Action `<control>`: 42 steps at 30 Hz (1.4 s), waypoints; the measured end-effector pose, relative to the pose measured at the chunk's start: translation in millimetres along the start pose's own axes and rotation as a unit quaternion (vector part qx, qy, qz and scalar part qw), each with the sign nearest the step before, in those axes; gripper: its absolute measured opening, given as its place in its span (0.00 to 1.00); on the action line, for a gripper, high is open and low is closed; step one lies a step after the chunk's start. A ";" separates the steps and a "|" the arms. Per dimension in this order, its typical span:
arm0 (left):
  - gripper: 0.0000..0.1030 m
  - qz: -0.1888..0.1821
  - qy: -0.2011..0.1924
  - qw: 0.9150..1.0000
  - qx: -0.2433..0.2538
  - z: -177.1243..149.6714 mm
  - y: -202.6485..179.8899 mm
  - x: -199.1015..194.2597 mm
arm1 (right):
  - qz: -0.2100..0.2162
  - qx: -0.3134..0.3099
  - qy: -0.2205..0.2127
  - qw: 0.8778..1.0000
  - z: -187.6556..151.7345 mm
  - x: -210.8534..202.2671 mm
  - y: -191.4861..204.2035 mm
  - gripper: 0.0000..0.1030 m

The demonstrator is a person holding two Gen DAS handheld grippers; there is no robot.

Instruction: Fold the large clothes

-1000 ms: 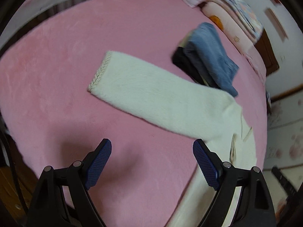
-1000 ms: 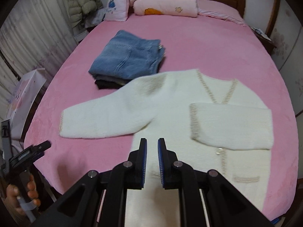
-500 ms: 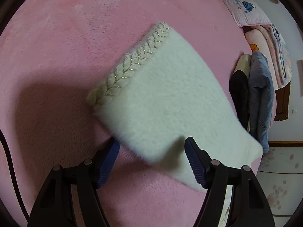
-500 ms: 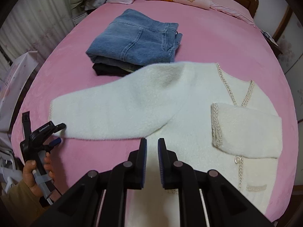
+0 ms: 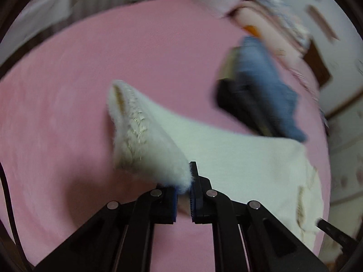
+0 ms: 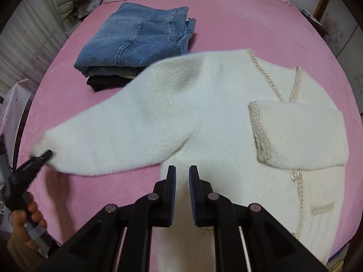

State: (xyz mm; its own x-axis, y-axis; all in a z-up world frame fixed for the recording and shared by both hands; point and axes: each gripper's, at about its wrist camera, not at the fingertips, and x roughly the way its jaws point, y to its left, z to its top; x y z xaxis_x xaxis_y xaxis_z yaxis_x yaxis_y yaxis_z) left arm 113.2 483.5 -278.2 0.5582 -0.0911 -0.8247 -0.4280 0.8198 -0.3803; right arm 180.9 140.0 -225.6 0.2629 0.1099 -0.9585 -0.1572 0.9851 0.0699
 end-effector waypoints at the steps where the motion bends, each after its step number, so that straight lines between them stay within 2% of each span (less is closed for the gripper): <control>1: 0.06 -0.020 -0.014 0.999 0.030 2.1 -25.0 -16.2 | 0.001 0.005 -0.001 1.000 -1.0 -1.9 -6.1 0.11; 4: 0.06 -0.075 -0.045 0.991 0.104 -0.4 -93.2 -51.9 | -0.003 0.023 -0.009 1.000 -4.4 -9.9 -28.5 0.11; 6: 0.06 -0.129 -0.054 0.978 0.152 -9.7 -151.3 -66.6 | -0.007 0.041 -0.018 0.999 -7.6 -18.3 -51.6 0.11; 10: 0.07 -0.188 -0.047 0.953 0.233 -47.9 -252.6 -59.5 | -0.018 0.084 -0.036 0.996 -19.5 -35.7 -109.8 0.11; 12: 0.10 -0.200 -0.011 0.941 0.271 -80.7 -301.4 -30.6 | -0.030 0.109 -0.038 0.993 -29.7 -42.4 -148.7 0.11; 13: 0.19 -0.191 0.016 0.939 0.286 -99.7 -321.8 -9.7 | -0.035 0.116 -0.038 0.992 -34.5 -43.6 -162.4 0.11; 14: 0.24 -0.190 0.042 0.936 0.294 -114.6 -331.7 4.1 | -0.042 0.124 -0.036 0.991 -41.2 -44.0 -181.7 0.11; 15: 0.31 -0.190 0.080 0.933 0.294 -130.3 -342.2 24.5 | -0.047 0.128 -0.033 0.990 -46.3 -42.7 -197.1 0.11; 17: 0.32 -0.192 0.148 0.931 0.274 -157.1 -348.7 59.6 | -0.066 0.137 -0.016 0.988 -59.5 -36.8 -229.7 0.11; 19: 0.33 -0.170 0.168 0.937 0.256 -172.4 -345.4 74.0 | -0.073 0.142 -0.001 0.987 -69.6 -30.8 -253.9 0.11; 21: 0.33 -0.147 0.163 0.942 0.252 -181.2 -338.8 74.0 | -0.062 0.143 0.004 0.988 -76.4 -27.7 -270.1 0.11; 23: 0.34 -0.119 0.142 0.949 0.255 -179.8 -332.2 70.2 | -0.045 0.136 0.001 0.990 -78.3 -24.4 -279.1 0.11; 25: 0.39 -0.087 0.121 0.957 0.249 -176.2 -321.3 61.2 | -0.018 0.128 0.000 0.992 -75.3 -18.8 -283.1 0.11; 28: 0.49 -0.030 0.087 0.973 0.214 -168.2 -295.6 49.2 | 0.037 0.114 0.003 0.993 -65.3 -5.4 -282.7 0.11; 29: 0.49 -0.012 0.079 0.976 0.201 -165.6 -285.7 47.0 | 0.054 0.106 0.001 0.993 -58.0 0.2 -279.5 0.11; 30: 0.50 0.006 0.071 0.980 0.186 -165.4 -279.3 45.1 | 0.066 0.097 -0.001 0.993 -52.0 5.0 -275.4 0.13; 32: 0.50 0.042 0.062 0.986 0.147 -158.1 -251.9 49.4 | 0.091 0.076 -0.009 0.993 -37.9 16.3 -265.0 0.25; 33: 0.50 0.059 0.061 0.988 0.129 -155.6 -239.7 52.6 | 0.103 0.067 -0.014 0.992 -31.1 22.7 -261.1 0.34; 34: 0.50 0.068 0.061 0.989 0.114 -153.7 -230.2 55.0 | 0.116 0.060 -0.018 0.991 -23.6 29.8 -257.0 0.38; 36: 0.50 0.086 0.055 0.991 0.088 -149.5 -210.0 62.7 | 0.134 0.047 -0.019 0.990 -9.4 46.4 -250.1 0.39; 38: 0.50 0.096 0.052 0.991 0.074 -149.0 -198.8 74.0 | 0.135 0.041 -0.006 0.990 1.6 69.9 -243.7 0.39; 42: 0.50 0.092 0.062 0.992 0.060 -151.2 -201.7 109.3 | 0.125 0.033 0.016 0.991 15.7 116.0 -235.8 0.39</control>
State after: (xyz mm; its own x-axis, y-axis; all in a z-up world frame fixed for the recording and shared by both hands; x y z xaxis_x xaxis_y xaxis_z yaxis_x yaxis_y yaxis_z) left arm 153.1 222.7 -354.9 0.3833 0.0043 -0.9236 -0.4231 0.8897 -0.1714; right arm 263.4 -77.5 -348.9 0.1929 0.3492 -0.9170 -0.1501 0.9340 0.3241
